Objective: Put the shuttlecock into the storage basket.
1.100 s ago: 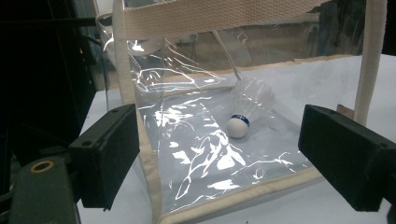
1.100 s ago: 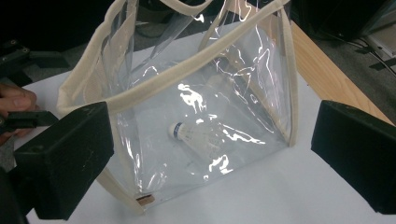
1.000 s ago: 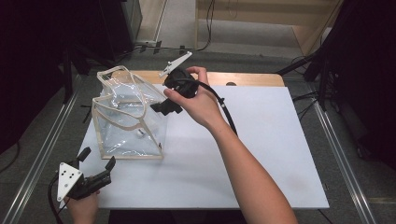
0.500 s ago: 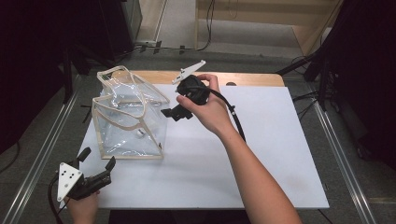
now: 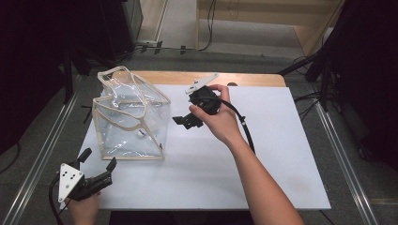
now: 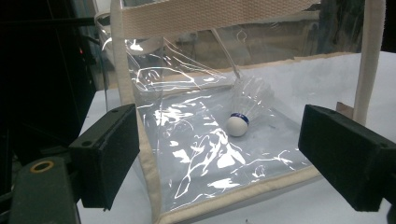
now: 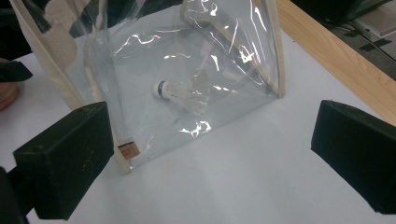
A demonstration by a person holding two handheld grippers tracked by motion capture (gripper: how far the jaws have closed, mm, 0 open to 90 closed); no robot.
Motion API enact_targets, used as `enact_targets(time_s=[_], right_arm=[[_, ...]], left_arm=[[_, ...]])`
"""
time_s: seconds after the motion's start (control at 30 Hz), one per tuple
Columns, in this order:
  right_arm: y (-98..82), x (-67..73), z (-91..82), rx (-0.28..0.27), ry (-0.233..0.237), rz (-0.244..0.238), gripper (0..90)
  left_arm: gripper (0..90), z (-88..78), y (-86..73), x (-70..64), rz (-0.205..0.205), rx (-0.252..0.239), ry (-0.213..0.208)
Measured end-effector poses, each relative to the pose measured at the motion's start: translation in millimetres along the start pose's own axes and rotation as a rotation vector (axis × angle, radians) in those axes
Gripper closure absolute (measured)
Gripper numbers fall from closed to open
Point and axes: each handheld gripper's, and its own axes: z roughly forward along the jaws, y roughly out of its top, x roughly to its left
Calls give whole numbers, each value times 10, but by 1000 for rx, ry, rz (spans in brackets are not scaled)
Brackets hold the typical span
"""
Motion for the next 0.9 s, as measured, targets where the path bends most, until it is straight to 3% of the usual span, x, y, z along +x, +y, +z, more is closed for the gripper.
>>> enact_targets(time_s=[0.9], right_arm=[[-687,-74,-169,-56,-49,75,0]], left_arm=[[133,9,-1,-12,10,5,6]])
